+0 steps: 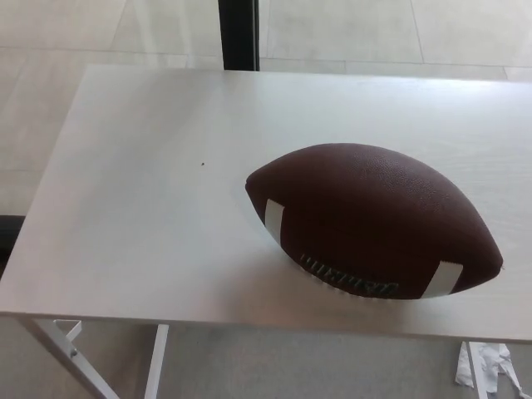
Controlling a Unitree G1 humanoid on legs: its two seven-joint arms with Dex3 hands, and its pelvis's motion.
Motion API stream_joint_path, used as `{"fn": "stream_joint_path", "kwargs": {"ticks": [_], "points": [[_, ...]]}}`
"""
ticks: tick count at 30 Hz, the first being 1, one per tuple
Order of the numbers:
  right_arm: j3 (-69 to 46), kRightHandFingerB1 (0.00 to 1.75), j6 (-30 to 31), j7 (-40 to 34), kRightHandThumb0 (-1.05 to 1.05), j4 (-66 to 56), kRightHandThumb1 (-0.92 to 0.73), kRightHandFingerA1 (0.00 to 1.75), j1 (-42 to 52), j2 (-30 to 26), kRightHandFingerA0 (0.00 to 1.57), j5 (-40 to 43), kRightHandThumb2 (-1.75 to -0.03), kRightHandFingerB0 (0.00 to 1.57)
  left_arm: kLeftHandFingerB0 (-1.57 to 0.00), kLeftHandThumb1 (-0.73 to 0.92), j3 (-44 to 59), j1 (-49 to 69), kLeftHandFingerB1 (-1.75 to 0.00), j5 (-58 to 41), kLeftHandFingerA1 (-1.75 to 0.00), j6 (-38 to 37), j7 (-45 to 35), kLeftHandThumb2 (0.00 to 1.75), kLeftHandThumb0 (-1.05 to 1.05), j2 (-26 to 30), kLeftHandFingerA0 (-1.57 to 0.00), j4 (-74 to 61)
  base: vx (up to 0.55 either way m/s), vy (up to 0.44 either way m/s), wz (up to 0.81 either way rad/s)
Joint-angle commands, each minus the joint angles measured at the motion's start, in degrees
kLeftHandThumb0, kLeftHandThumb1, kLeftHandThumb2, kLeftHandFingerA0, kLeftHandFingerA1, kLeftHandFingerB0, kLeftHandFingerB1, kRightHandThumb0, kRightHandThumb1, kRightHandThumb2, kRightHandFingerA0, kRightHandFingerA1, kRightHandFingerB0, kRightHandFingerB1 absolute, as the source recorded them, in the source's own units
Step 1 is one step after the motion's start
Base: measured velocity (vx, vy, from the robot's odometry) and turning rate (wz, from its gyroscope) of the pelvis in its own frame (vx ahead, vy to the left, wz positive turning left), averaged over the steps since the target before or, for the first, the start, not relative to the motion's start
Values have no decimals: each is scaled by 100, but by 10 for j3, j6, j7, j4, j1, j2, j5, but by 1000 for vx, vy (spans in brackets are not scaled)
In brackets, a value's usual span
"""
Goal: The robot uses both its hands to grab the left and right ends of a football kept in the middle of the desk infront of it, lifts it up and places it in the palm of a person
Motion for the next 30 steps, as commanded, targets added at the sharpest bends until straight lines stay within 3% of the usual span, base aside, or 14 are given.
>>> {"fn": "stream_joint_path", "kwargs": {"ticks": [1,4,10,11,12,15,16,17,20,21,22,26,27,30], "points": [[-65,45,-39,-6,-54,32,-38,58,-17,-31,54,72,-75,32,-77,41,47,4,-45,-57,-60,-35,-47,54,-62,27,-99,18,0,0,0],[-77,45,-36,-10,-53,44,-37,55,-27,-33,52,77,-74,34,-75,29,56,-1,-54,-60,-77,-37,-54,72,-70,26,-104,29,0,0,0],[-83,35,-49,-19,-70,49,-51,161,-39,-38,107,86,-56,39,-72,51,123,5,-46,-132,-49,4,-47,57,-81,-8,-86,-48,0,0,0],[-83,47,-60,-14,-75,43,-45,142,-40,-38,113,86,-88,30,-64,61,139,3,-45,-149,-46,21,-43,60,-86,-15,-78,-77,0,0,0],[-85,31,-65,-19,-85,30,-70,57,-41,-40,39,86,-62,31,-58,88,145,-7,-39,-157,-43,40,-43,68,-90,-12,-71,-100,0,0,0],[-68,28,-16,-36,-98,3,-92,33,-48,-55,27,71,-69,17,-38,92,155,-26,-38,-175,-44,62,-81,82,-105,-1,-46,-117,0,0,0],[-69,25,7,-27,-96,-5,-78,44,-53,-63,12,76,-116,7,-27,92,161,-29,-37,-188,-46,73,-97,79,-105,0,-35,-131,0,0,0],[-75,25,19,-21,-104,-9,-91,47,-61,-69,40,86,-80,4,-18,92,161,-27,-37,-193,-45,84,-103,81,-105,1,-25,-155,0,0,0],[-70,35,11,-7,-85,-34,-79,159,-72,-75,137,87,-129,10,-17,92,166,-35,-37,-199,-43,82,-97,82,-105,-2,-25,-203,0,0,0],[-72,19,10,-2,-92,-52,-80,76,-79,-72,8,95,-128,0,-18,92,169,-45,-37,-201,-44,81,-88,82,-105,-1,-28,-215,0,0,0],[-80,27,5,1,-99,-76,-81,52,-89,-64,13,110,-125,4,-17,77,173,-57,-46,-204,-51,85,-77,122,-101,-2,-29,-234,0,0,0],[-94,23,32,12,-102,-160,-78,48,-129,-35,17,153,-123,7,-33,92,170,-108,-43,-215,-46,124,-28,81,-105,-5,-43,-327,0,0,0],[-90,29,44,-4,-105,-189,-92,43,-135,-26,30,152,-85,9,-31,76,160,-123,-53,-208,-53,123,-33,121,-103,2,-40,-333,0,0,0],[-57,45,65,-20,-103,-288,-79,87,-164,28,32,158,-124,4,-50,79,116,-225,-40,-215,-38,181,-22,71,-105,21,-58,-396,0,0,0]]}}
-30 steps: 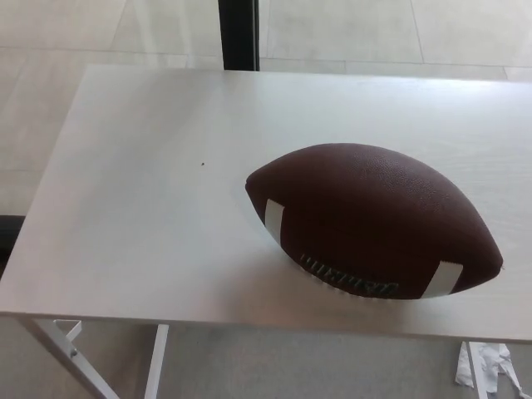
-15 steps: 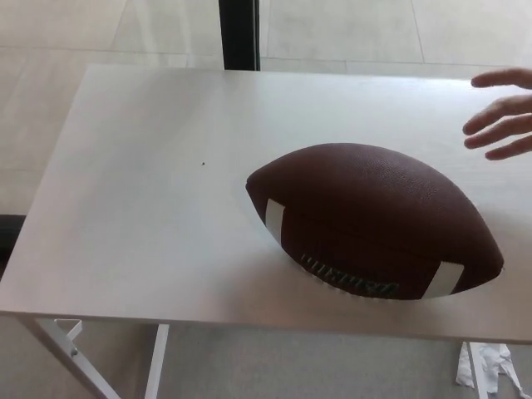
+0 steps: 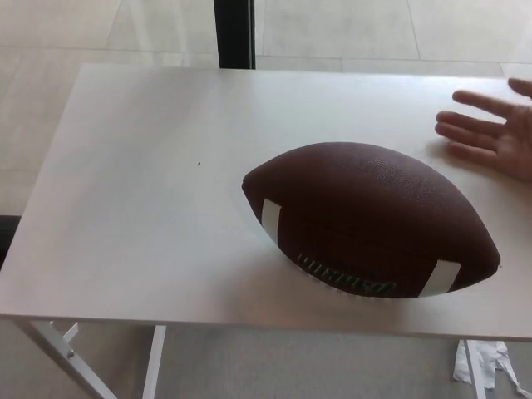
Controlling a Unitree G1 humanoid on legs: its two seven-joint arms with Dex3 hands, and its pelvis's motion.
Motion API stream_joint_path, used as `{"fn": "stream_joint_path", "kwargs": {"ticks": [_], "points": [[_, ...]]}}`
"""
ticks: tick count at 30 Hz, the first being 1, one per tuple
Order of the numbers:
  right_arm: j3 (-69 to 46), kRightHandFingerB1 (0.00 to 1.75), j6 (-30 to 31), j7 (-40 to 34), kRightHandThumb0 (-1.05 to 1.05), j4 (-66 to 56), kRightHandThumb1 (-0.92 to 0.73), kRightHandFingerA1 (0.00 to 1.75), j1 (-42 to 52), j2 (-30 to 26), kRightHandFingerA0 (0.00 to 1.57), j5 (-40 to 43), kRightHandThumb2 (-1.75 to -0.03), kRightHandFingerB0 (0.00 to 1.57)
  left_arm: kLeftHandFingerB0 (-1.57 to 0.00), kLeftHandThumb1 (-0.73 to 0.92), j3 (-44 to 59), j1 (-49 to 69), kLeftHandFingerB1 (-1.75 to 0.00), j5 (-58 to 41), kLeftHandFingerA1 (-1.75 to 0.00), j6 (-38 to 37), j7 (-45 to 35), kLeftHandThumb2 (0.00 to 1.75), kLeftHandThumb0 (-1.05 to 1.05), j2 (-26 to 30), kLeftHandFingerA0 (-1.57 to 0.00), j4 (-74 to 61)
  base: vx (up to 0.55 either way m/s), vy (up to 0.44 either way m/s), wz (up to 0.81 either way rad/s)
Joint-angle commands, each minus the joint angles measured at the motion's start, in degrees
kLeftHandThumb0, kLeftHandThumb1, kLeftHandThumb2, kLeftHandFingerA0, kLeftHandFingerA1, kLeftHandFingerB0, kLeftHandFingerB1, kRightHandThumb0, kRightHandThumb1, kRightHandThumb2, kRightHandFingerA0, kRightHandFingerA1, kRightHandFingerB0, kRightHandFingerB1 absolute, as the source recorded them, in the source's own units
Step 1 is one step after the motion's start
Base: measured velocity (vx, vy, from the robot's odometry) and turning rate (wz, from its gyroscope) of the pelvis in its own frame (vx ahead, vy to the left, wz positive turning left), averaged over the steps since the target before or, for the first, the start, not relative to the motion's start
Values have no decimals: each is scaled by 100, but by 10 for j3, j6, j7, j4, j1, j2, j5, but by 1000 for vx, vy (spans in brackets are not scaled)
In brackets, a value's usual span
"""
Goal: The robot uses both its hands to grab the left and right ends of a football kept in the middle of the desk infront of it, lifts it up and places it in the palm of a person
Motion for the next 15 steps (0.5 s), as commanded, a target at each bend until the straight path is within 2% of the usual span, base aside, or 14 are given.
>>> {"fn": "stream_joint_path", "kwargs": {"ticks": [1,2,3,4,5,6,7,8,10,11,12,13,14,15], "points": [[30,45,59,-20,-103,-146,-79,87,-48,67,32,49,-124,4,-50,79,-43,-115,-40,-35,-38,107,37,71,-105,27,-58,-92,0,0,0],[29,45,62,-21,-103,-150,-79,87,-46,68,32,49,-124,4,-50,79,-42,-114,-40,-34,-38,109,37,71,-105,26,-58,-95,0,0,0],[37,61,67,-26,-105,-167,-72,102,-47,79,52,44,-126,1,-36,83,-53,-127,-31,-36,-36,119,37,70,-105,24,-40,-112,0,0,0],[51,61,75,-34,-105,-190,-72,102,-49,95,52,38,-126,1,-36,83,-68,-147,-31,-40,-36,132,37,70,-105,21,-40,-137,0,0,0],[60,76,69,-31,-105,-186,-92,122,-53,104,27,31,-82,9,-31,84,-83,-163,-30,-45,-36,158,45,70,-105,19,-37,-163,0,0,0],[72,83,70,-26,-105,-200,-92,125,-51,115,28,28,-86,7,-17,65,-99,-178,-38,-46,-47,171,46,113,-105,15,-25,-185,0,0,0],[87,88,72,-27,-105,-217,-92,119,-51,133,32,26,-83,12,-17,92,-125,-194,-30,-34,-42,178,58,77,-105,4,-25,-209,0,0,0],[103,103,78,-33,-105,-233,-92,133,-54,154,25,24,-87,16,-13,92,-146,-208,-32,-28,-47,187,68,81,-104,-8,-23,-227,0,0,0],[125,102,100,-40,-105,-257,-92,131,-57,185,23,28,-83,22,-12,92,-176,-226,-33,-19,-50,198,85,81,-105,-33,-23,-243,0,0,0],[135,101,111,-43,-105,-268,-92,131,-56,199,18,29,-83,21,-12,80,-189,-225,-43,-16,-54,207,91,117,-100,-42,-21,-254,0,0,0],[142,100,120,-48,-105,-276,-92,133,-55,207,14,26,-83,18,-12,92,-201,-224,-34,-9,-49,209,94,85,-104,-49,-23,-259,0,0,0],[149,97,125,-57,-105,-282,-91,134,-58,220,11,24,-83,14,-14,92,-215,-225,-36,-2,-49,211,102,86,-105,-62,-22,-265,0,0,0],[154,92,126,-64,-105,-283,-91,128,-61,231,15,20,-99,13,-11,83,-224,-226,-43,2,-53,213,107,121,-99,-70,-21,-268,0,0,0],[162,97,123,-71,-105,-281,-88,135,-65,243,12,14,-87,16,-12,84,-239,-228,-44,10,-55,214,112,122,-100,-79,-23,-269,0,0,0]]}}
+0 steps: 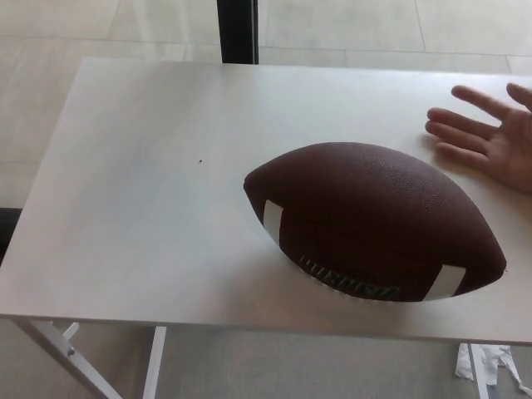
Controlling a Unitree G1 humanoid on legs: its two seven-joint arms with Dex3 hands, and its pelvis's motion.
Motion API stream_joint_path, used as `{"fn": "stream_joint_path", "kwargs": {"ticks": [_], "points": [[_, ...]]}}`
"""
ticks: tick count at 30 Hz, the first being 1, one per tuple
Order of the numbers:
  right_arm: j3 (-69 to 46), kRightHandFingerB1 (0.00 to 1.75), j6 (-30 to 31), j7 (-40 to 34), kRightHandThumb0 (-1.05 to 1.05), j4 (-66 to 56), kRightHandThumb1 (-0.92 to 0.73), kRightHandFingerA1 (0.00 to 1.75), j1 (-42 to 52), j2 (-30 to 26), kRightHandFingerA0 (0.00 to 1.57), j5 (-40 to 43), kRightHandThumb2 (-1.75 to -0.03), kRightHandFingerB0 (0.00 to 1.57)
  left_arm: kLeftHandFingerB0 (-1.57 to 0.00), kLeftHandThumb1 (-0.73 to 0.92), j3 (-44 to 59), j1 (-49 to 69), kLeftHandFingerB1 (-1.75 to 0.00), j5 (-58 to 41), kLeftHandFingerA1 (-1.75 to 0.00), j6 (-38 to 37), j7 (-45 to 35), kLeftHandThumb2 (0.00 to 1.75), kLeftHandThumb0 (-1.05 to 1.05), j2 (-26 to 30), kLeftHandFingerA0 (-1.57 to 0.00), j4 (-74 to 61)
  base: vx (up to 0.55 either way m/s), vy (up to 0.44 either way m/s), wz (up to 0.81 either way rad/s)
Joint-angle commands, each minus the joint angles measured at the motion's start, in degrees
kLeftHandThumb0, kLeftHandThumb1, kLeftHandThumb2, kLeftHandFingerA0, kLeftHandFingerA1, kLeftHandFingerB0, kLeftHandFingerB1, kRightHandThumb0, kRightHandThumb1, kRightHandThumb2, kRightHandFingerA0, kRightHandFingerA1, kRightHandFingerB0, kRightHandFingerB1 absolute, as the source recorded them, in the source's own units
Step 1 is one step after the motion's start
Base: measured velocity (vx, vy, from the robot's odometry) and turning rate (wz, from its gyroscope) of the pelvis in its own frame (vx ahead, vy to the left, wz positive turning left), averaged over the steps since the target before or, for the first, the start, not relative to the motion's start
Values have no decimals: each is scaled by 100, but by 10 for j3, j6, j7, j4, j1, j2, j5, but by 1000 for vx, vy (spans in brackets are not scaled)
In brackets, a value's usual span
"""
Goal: The robot uses both its hands to grab the left and right ends of a football kept in the middle of the desk infront of it, lifts it up and places it in the palm of a person
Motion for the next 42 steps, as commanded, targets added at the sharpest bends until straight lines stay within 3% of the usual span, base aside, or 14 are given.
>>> {"fn": "stream_joint_path", "kwargs": {"ticks": [1,2,4,21,22,23,24,28,31,32,33,35,37,42], "points": [[58,98,64,-59,-105,-50,-90,137,-15,87,14,-3,-87,16,-11,84,-104,-32,-43,36,-53,111,74,123,-99,-56,-19,-56,0,0,0],[64,100,64,-62,-105,-50,-91,139,-16,100,16,-4,-93,11,-17,92,-122,-33,-37,44,-48,113,74,88,-104,-65,-23,-51,0,0,0],[71,105,66,-65,-105,-49,-91,136,-16,113,18,-3,-87,15,-13,85,-144,-31,-44,56,-53,109,78,123,-97,-78,-19,-46,0,0,0],[115,111,38,-80,-105,-17,-91,144,15,179,19,-26,-83,20,-17,92,-238,-51,-36,91,-50,87,47,90,-105,-120,-27,26,0,0,0],[116,97,39,-80,-105,-19,-73,117,20,181,31,-25,-125,29,-15,83,-243,-51,-44,95,-55,86,46,123,-97,-119,-24,29,0,0,0],[119,98,37,-83,-105,-21,-73,118,26,183,32,-28,-126,30,-16,92,-251,-53,-35,102,-49,89,43,91,-105,-114,-27,34,0,0,0],[123,106,35,-85,-105,-38,-92,142,46,189,17,-30,-84,15,-21,92,-261,-56,-36,113,-48,78,39,86,-105,-111,-27,49,0,0,0],[135,98,37,-84,-105,-77,-69,115,80,204,31,-30,-126,30,-17,81,-273,-67,-44,125,-56,62,30,123,-98,-109,-26,71,0,0,0],[149,107,39,-87,-105,-105,-92,139,101,211,22,-39,-90,15,-20,92,-277,-72,-36,130,-52,58,34,89,-105,-117,-32,79,0,0,0],[154,99,41,-89,-105,-119,-71,116,111,215,34,-40,-127,31,-20,92,-280,-72,-37,132,-53,57,35,90,-105,-121,-33,81,0,0,0],[158,111,40,-89,-105,-129,-91,143,119,220,23,-39,-88,21,-20,92,-284,-73,-37,136,-53,57,36,91,-105,-123,-33,81,0,0,0],[171,101,53,-87,-105,-163,-71,117,138,225,32,-40,-128,33,-19,92,-296,-75,-37,145,-53,55,36,92,-105,-132,-33,90,0,0,0],[179,112,63,-89,-105,-184,-91,142,149,227,21,-40,-85,25,-20,92,-302,-77,-37,149,-53,51,38,92,-105,-138,-34,96,0,0,0],[191,108,72,-93,-105,-211,-92,139,162,230,28,-45,-91,26,-19,92,-312,-88,-37,159,-52,39,38,93,-105,-155,-32,114,0,0,0]]}}
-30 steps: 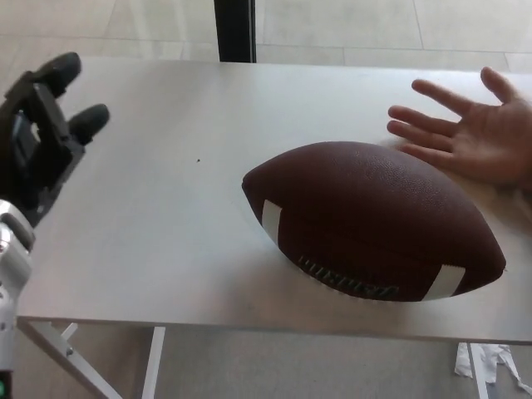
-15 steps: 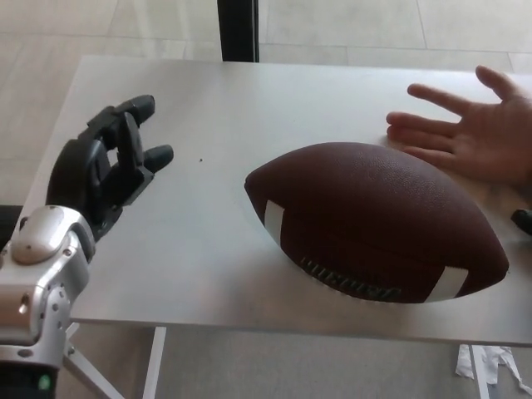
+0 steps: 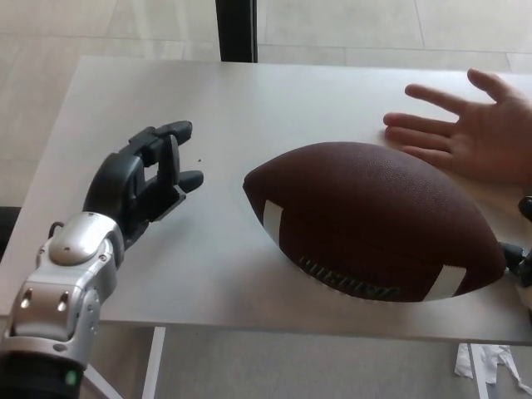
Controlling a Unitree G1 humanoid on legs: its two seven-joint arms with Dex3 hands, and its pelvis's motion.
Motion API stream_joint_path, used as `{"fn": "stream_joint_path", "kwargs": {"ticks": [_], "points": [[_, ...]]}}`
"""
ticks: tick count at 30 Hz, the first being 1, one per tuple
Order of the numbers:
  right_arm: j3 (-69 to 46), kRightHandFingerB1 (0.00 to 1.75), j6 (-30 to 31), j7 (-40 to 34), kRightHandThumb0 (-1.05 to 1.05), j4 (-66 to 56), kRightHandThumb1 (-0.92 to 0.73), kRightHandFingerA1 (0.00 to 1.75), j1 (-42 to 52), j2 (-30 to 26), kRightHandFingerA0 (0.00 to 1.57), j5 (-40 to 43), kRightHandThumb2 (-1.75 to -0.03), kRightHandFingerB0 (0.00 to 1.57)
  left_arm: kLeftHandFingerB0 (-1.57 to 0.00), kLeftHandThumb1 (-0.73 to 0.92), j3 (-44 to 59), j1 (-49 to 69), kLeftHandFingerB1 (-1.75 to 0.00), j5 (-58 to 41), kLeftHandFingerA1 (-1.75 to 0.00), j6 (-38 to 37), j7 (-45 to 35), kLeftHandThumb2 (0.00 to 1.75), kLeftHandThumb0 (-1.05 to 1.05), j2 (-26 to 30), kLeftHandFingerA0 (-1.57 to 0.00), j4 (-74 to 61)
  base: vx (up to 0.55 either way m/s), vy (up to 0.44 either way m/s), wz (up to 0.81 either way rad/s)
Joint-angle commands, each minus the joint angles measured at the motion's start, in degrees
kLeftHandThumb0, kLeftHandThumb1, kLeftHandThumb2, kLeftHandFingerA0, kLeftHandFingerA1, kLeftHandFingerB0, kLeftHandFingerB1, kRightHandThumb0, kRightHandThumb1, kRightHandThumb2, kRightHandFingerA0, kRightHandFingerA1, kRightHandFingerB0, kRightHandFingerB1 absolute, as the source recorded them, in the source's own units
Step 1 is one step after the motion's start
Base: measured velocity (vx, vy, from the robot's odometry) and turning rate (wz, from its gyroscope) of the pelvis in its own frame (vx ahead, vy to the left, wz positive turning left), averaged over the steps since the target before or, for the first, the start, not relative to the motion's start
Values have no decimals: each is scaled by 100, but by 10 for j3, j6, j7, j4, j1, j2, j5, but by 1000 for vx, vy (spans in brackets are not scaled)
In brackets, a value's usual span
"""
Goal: The robot uses both its hands to grab the left and right ends of a football kept in the middle of the desk infront of it, lifts it up and places it in the palm of a person
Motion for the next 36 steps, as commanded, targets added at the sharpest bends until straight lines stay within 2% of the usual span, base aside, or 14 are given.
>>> {"fn": "stream_joint_path", "kwargs": {"ticks": [1,7,8,13,14,15,17,18,19,21,22,24,34,36], "points": [[10,110,32,-14,-105,-18,-92,139,18,5,29,-13,-88,26,-18,92,-7,-16,-38,26,-54,-28,2,95,-105,-17,-33,18,0,0,0],[20,111,30,-19,-105,-11,-89,143,23,11,26,-25,-93,23,-16,92,4,-22,-36,26,-53,-28,10,92,-104,-41,-31,37,0,0,0],[23,104,28,-20,-105,-10,-68,121,23,14,33,-26,-128,35,-15,92,5,-22,-36,27,-53,-26,11,93,-105,-43,-32,40,0,0,0],[27,103,16,-23,-105,3,-69,121,17,21,32,-28,-127,34,-17,92,14,-26,-36,28,-54,-28,12,89,-105,-58,-32,54,0,0,0],[27,114,12,-23,-105,5,-87,146,17,22,22,-29,-88,28,-17,92,13,-26,-36,29,-54,-29,11,90,-105,-61,-31,58,0,0,0],[29,113,12,-29,-105,5,-89,145,16,25,19,-33,-86,24,-7,85,12,-29,-41,31,-56,-27,15,129,-96,-67,-25,67,0,0,0],[31,101,10,-37,-105,3,-70,118,15,30,31,-38,-127,32,-15,92,12,-32,-36,35,-53,-29,17,94,-105,-73,-30,78,0,0,0],[31,101,8,-38,-105,3,-70,118,14,31,31,-39,-127,32,-15,92,13,-34,-36,36,-53,-30,18,94,-105,-75,-30,82,0,0,0],[31,112,5,-38,-105,2,-90,146,15,35,23,-39,-88,24,-13,83,15,-35,-43,36,-57,-28,20,124,-96,-77,-28,85,0,0,0],[31,112,0,-38,-105,2,-90,146,16,40,23,-39,-88,24,-13,83,17,-37,-43,37,-57,-25,22,124,-96,-81,-28,91,0,0,0],[35,102,4,-43,-105,-4,-69,121,16,48,36,-39,-127,37,-15,92,24,-43,-35,33,-54,-29,25,91,-103,-90,-32,110,0,0,0],[40,109,5,-46,-105,-6,-89,143,15,52,27,-44,-92,26,-15,92,24,-47,-35,37,-55,-33,27,92,-104,-93,-31,121,0,0,0],[38,112,27,-64,-105,9,-85,140,-6,65,32,-38,-89,29,-12,92,-2,-82,-31,52,-54,-6,40,95,-103,-139,-26,157,0,0,0],[37,109,25,-66,-105,16,-86,142,-10,67,30,-39,-97,25,-8,84,3,-86,-37,43,-57,6,52,127,-95,-163,-22,156,0,0,0]]}}
